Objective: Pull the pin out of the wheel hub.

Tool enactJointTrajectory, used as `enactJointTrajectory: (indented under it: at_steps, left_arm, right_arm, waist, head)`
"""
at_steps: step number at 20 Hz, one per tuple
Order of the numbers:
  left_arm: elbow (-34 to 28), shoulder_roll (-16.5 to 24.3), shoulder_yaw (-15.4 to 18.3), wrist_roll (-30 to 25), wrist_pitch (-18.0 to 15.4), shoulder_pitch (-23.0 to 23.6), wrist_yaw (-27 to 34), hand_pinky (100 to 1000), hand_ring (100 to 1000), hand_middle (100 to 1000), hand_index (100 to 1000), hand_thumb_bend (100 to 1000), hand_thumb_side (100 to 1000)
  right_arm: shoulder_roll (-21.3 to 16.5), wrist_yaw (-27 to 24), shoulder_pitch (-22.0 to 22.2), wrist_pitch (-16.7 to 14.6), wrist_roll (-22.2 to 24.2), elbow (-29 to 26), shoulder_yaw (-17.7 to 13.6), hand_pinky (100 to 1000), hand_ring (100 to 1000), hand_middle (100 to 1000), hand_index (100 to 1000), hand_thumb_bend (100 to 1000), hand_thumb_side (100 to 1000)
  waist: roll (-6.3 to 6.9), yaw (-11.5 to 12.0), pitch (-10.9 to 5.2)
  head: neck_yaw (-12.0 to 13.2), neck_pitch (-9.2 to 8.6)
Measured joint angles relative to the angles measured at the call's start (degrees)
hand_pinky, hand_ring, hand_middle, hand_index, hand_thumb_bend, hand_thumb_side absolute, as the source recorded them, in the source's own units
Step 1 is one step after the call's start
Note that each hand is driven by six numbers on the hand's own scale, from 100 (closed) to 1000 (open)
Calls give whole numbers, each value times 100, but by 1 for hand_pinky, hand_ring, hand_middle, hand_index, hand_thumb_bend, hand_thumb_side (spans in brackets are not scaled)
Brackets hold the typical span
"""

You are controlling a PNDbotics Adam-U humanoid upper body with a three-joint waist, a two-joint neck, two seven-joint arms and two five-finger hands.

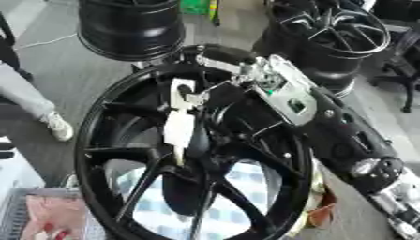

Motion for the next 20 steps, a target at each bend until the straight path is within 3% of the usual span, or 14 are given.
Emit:
enactJointTrajectory:
  at_steps: [9, 20]
  left_arm:
    - [0, -1, -5, -19, 5, 0, -25, 652, 636, 670, 815, 105, 778]
    - [4, -2, -5, -23, 3, -3, -5, 653, 637, 670, 815, 103, 779]
  right_arm:
    - [46, 9, 12, -89, 72, 164, 46, 810, 857, 881, 1000, 100, 572]
    - [-141, 48, 216, 20, 332, 77, 199, 807, 850, 869, 995, 100, 613]
  waist:
    - [-6, 6, 5]
    - [-19, -17, 5]
  head:
    - [-25, 8]
    - [-10, 50]
